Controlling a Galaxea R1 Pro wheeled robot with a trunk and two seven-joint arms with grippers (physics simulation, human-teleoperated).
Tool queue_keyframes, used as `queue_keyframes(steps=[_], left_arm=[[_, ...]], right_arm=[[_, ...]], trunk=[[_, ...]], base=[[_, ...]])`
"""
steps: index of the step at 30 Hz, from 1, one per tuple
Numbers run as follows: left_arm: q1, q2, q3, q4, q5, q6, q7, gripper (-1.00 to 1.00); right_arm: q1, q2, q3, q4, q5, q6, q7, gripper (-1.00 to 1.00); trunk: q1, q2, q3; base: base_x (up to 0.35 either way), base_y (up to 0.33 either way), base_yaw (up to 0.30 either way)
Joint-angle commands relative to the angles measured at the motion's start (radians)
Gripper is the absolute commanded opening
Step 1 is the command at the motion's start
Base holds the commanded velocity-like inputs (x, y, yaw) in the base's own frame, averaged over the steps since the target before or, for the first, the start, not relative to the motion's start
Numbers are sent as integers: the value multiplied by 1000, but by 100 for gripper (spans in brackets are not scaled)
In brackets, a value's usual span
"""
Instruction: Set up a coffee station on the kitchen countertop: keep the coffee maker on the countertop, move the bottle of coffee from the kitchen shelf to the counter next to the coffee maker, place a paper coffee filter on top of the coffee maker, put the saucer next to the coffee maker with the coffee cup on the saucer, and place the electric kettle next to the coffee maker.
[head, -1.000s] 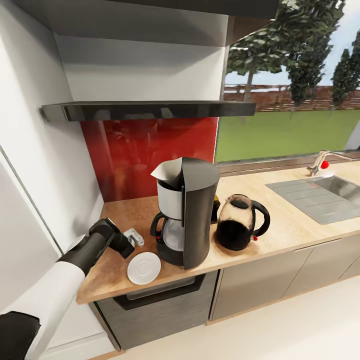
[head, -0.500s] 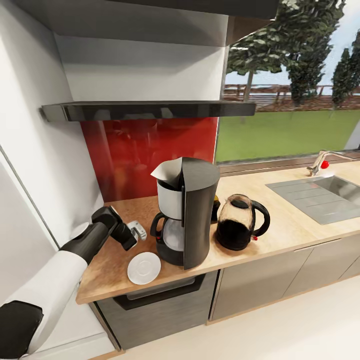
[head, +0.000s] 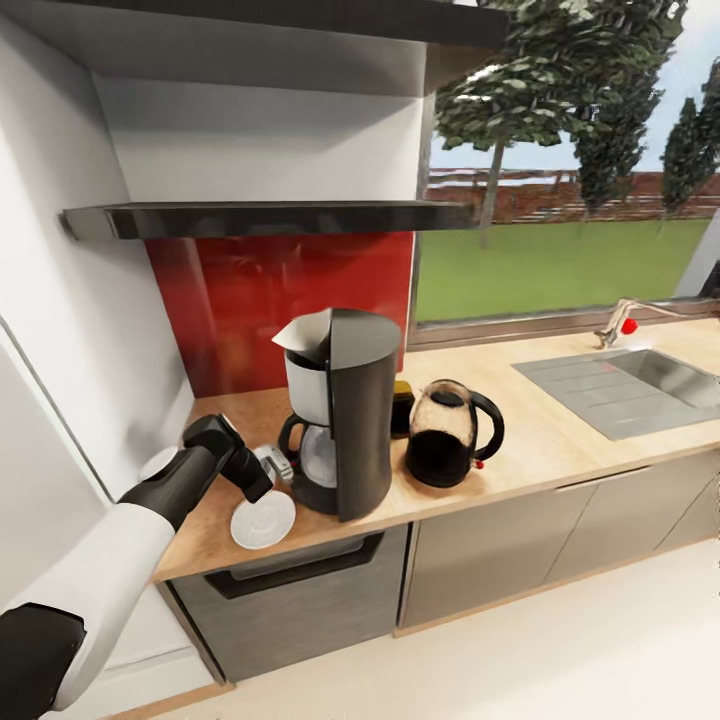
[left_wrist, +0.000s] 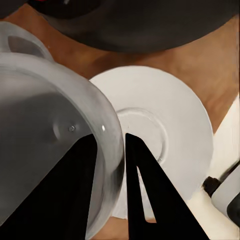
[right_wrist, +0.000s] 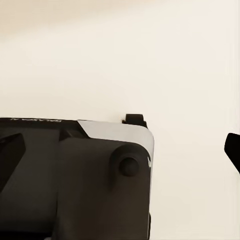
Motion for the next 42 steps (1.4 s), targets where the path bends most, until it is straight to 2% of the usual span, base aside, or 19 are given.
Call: queue_keyframes(steps=[1,32,42], left_arm=[[-1,1,-3,-2,-6,4,-4,-100],[2,8,-5,-2,-6,3,-3,-100],[3,3,-11,0,-10,3,3,-100]], right_arm=[[-1,0,7,1,-11,-3,4,100],[-1,0,7,1,-10,-4,4,100],[-1,0,7,1,-10,-3,4,100]], trunk=[[1,-2,-2],[1,-2,-2],[1,-2,-2]], base=[[-69,-110,0],[-44,-11,0],[0,0,0]])
